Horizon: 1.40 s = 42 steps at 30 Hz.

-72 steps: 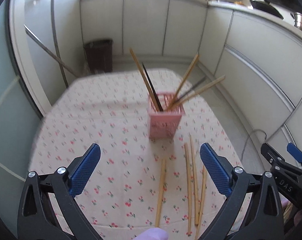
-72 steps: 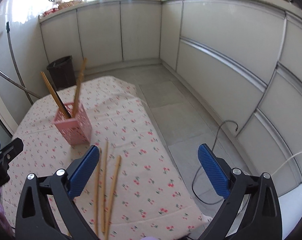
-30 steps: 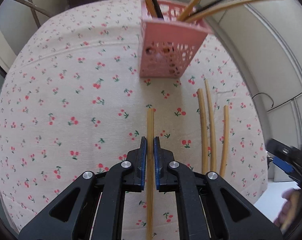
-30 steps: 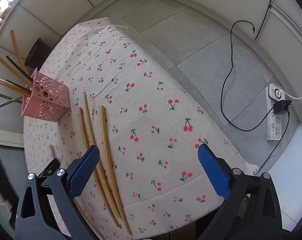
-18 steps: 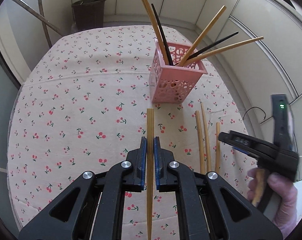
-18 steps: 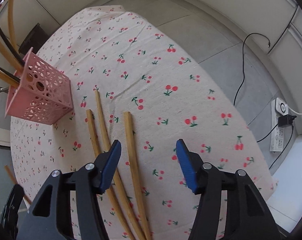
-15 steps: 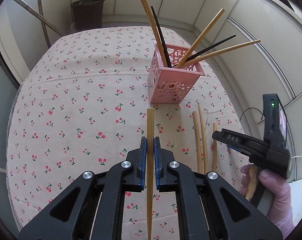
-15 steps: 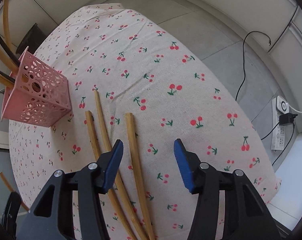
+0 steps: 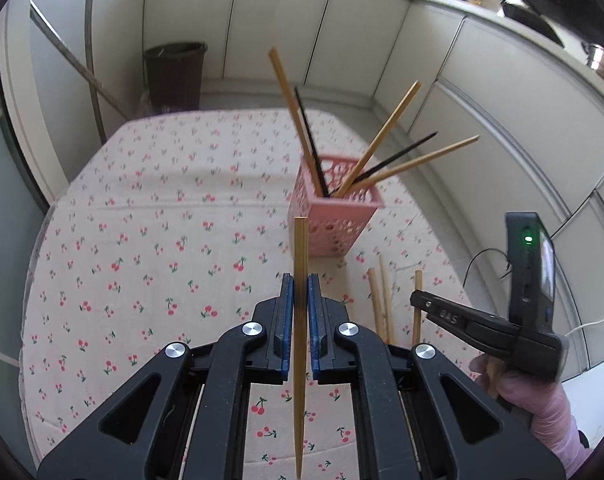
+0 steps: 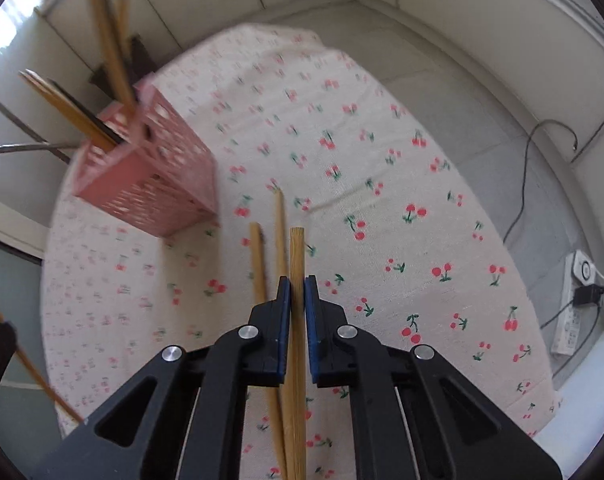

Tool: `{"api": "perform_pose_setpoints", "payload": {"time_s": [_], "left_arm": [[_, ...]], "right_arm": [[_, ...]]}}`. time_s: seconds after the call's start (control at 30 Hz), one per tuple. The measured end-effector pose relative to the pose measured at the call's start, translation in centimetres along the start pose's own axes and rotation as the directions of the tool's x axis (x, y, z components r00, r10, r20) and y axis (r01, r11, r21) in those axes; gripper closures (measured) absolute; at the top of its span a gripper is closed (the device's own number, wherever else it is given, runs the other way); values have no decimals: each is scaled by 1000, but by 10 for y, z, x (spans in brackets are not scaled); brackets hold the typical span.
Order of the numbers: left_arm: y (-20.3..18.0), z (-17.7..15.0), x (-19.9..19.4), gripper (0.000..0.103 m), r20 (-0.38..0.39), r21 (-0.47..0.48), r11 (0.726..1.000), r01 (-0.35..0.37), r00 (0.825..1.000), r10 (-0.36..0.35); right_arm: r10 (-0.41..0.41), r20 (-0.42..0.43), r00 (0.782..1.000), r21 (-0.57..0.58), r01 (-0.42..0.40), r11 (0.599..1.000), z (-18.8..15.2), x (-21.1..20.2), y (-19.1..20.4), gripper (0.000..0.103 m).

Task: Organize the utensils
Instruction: 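Carry both held chopsticks over the pink basket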

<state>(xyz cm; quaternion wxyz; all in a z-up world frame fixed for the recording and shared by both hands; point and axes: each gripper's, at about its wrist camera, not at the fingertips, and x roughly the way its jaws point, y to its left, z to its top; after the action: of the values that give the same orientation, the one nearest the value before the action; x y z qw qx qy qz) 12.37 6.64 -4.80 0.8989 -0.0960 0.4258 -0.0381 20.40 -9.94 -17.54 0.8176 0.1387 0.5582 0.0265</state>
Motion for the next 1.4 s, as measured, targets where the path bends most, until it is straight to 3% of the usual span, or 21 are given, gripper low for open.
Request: {"api": "perform_pose_setpoints", "payload": {"time_s": [0.17, 0.33, 0.6, 0.93, 1.03, 1.17, 1.23, 1.4], "left_arm": [[-4, 1, -31, 97, 101, 11, 1000, 4, 995, -5], [-11, 6, -51, 97, 136, 23, 1000, -4, 991, 1], [-12, 22, -85, 97, 216, -15, 1000, -4, 976, 8], [-33, 110, -118, 97, 366, -66, 998, 21, 931, 5], [-40, 135, -105, 97, 372, -78, 997, 18, 928, 12], [-43, 149, -69, 96, 322, -80, 997, -3, 946, 28], [-44, 149, -50, 88, 297, -78, 997, -31, 953, 52], [-31, 135, -60, 74, 346, -106, 994, -28, 936, 64]], "right_arm": [[91, 136, 987, -68, -82, 994, -12, -62, -2, 95], [167, 230, 959, -139, -138, 981, -28, -114, -6, 95], [267, 311, 912, -180, -219, 959, -36, -171, -11, 95], [363, 426, 829, -160, -326, 932, 24, -231, 2, 95], [372, 460, 806, -154, -340, 928, 44, -244, 6, 95], [361, 494, 791, -151, -331, 931, 67, -249, 13, 95], [357, 502, 788, -143, -331, 933, 74, -247, 14, 95], [338, 516, 787, -134, -315, 939, 91, -240, 23, 95]]}}
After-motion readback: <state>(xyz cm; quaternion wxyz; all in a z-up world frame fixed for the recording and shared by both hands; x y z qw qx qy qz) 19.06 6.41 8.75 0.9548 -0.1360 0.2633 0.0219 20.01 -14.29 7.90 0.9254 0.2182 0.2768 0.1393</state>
